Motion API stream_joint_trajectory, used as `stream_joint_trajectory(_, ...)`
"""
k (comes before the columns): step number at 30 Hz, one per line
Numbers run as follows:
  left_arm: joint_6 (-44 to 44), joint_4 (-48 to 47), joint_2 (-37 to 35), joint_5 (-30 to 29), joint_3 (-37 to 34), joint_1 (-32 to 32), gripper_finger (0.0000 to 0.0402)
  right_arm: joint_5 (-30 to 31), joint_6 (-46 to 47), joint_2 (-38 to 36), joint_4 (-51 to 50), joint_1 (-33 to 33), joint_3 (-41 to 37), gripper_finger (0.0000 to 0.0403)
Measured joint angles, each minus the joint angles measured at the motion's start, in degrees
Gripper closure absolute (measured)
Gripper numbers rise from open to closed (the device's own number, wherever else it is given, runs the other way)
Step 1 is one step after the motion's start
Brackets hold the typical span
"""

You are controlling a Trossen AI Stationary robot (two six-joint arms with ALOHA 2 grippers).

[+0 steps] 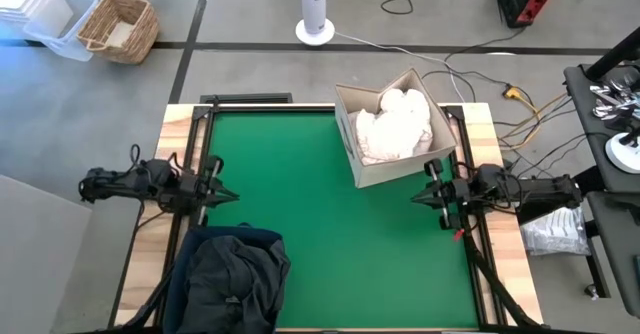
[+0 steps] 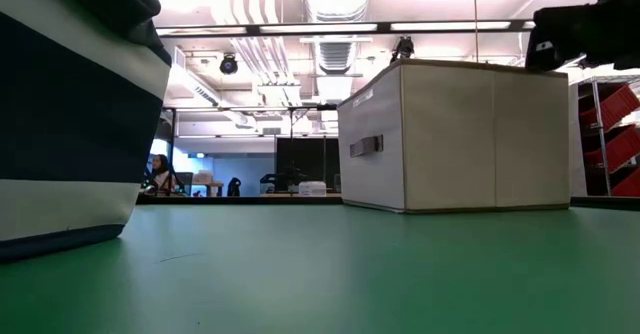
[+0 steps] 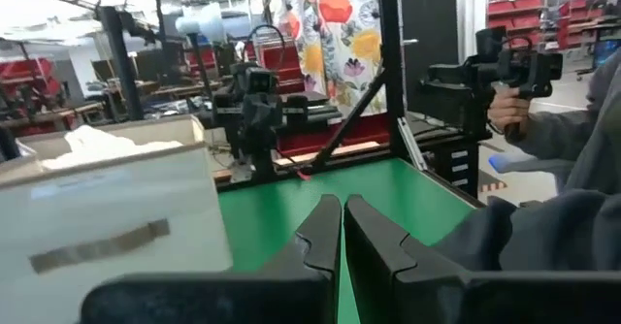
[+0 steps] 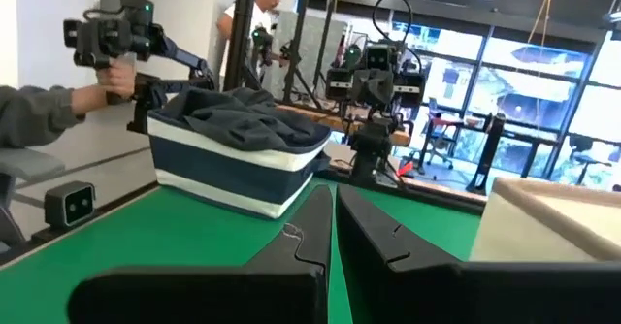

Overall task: Sort clothes
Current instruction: Return to Home Position

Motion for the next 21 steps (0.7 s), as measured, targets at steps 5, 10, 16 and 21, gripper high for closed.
stream_joint_trajectory(5,-1.46,3.60,-0.02,0.49,-2.72,-0.02,0.0401,0.02,1.92,0.00,-0.61,0.00,-0.26,0.0390)
stream_joint_trajectory(10,-4.43,3.61,0.02,0.49,-5.86,-0.04,0.0401,4.20,3.00,0.02,-3.50,0.00,-0.28,0.0390)
stream_joint_trajectory(16,-5.92,3.36,0.13,0.34,-7.74,-0.09,0.0401,10.79,4.52,1.50,-6.92,0.00,-0.26,0.0390)
stream_joint_trajectory(21,-6.94,1.32,0.19,-2.09,-7.74,-0.07,0.0401,10.89,4.74,2.68,-7.04,0.00,-0.26,0.0390)
